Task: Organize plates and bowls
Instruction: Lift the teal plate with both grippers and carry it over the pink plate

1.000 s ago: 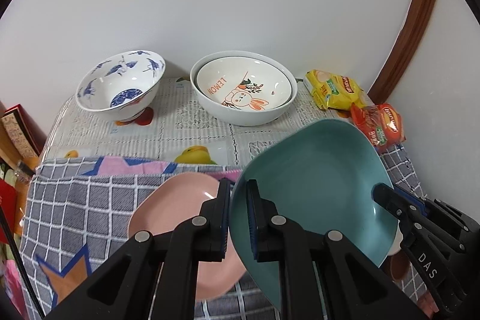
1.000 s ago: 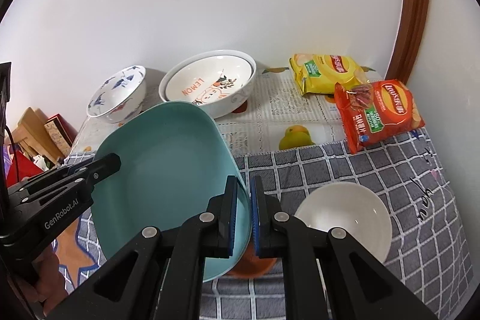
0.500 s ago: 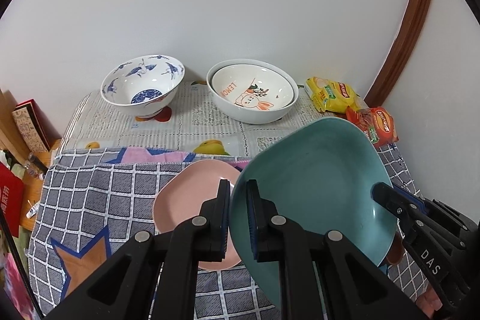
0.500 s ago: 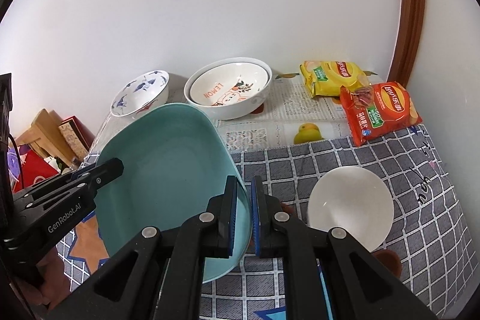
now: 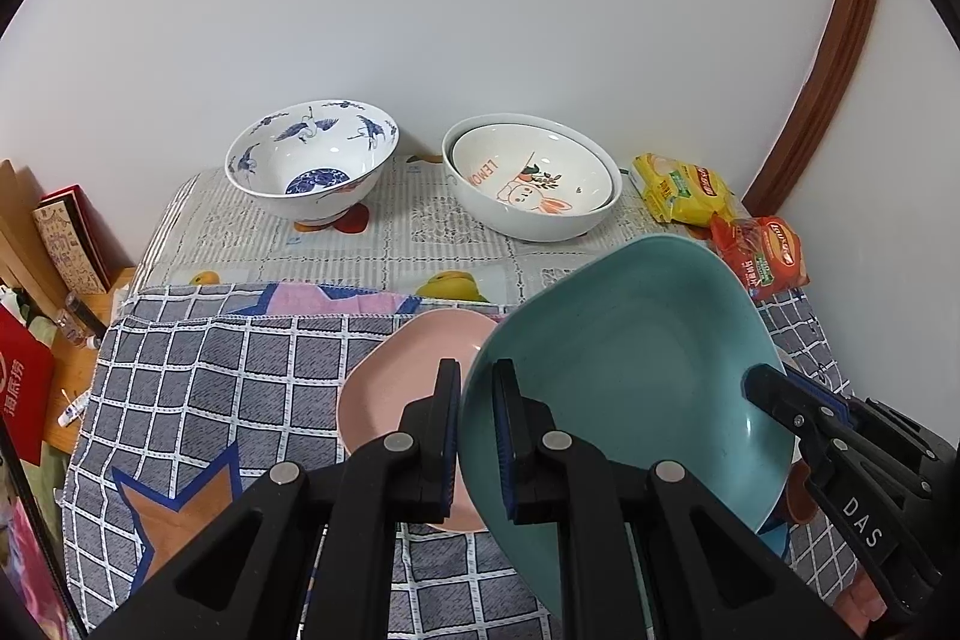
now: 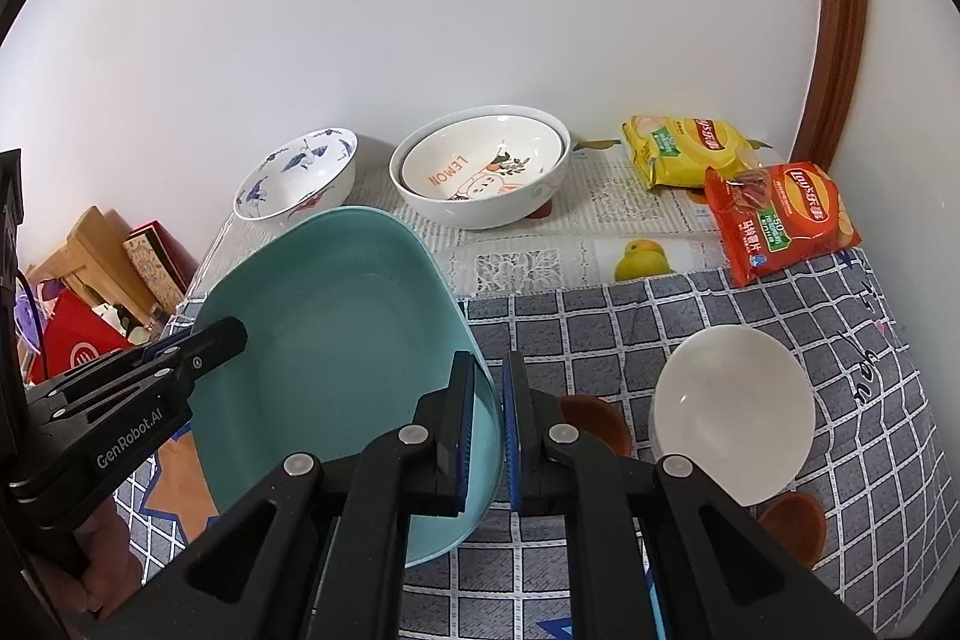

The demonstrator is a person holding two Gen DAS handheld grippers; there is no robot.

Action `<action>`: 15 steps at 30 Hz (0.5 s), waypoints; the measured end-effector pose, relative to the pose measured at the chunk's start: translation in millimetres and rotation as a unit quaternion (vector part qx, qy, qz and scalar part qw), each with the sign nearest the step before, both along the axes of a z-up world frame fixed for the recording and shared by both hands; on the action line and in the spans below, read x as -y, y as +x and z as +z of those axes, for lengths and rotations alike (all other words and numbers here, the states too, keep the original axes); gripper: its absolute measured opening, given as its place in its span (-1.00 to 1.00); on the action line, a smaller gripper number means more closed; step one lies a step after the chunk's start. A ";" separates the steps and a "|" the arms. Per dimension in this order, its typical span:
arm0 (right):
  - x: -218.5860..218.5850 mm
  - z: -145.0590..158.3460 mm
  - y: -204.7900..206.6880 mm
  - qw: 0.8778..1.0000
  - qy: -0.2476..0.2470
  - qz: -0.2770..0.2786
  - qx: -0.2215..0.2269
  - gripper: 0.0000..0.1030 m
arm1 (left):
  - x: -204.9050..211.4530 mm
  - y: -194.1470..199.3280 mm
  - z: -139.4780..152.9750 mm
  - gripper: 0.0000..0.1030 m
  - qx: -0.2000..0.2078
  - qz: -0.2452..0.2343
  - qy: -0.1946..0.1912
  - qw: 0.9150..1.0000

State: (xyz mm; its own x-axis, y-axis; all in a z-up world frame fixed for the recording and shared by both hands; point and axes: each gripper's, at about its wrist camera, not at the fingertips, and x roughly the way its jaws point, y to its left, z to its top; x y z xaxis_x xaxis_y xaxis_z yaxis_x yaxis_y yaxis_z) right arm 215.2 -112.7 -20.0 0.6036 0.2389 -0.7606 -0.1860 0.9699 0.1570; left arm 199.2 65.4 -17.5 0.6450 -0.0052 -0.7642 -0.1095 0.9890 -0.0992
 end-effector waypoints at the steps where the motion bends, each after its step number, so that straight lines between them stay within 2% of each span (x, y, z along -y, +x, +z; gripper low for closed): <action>1: -1.2 -0.9 0.0 1.000 0.000 0.000 0.000 -0.82 | -1.4 0.5 -0.3 -0.79 0.000 0.001 0.000 1.000; 15: -23.0 -15.0 16.4 1.000 -0.003 0.014 -0.013 -0.82 | -27.1 13.3 -16.1 -0.79 -0.015 0.015 -0.006 1.000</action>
State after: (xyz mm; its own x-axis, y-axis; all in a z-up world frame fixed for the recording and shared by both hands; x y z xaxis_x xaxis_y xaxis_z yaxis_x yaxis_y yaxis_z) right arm 231.6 -89.7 -35.0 0.5767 0.2503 -0.7776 -0.2092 0.9654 0.1556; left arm 212.5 92.5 -33.6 0.6224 0.0044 -0.7827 -0.1417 0.9841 -0.1072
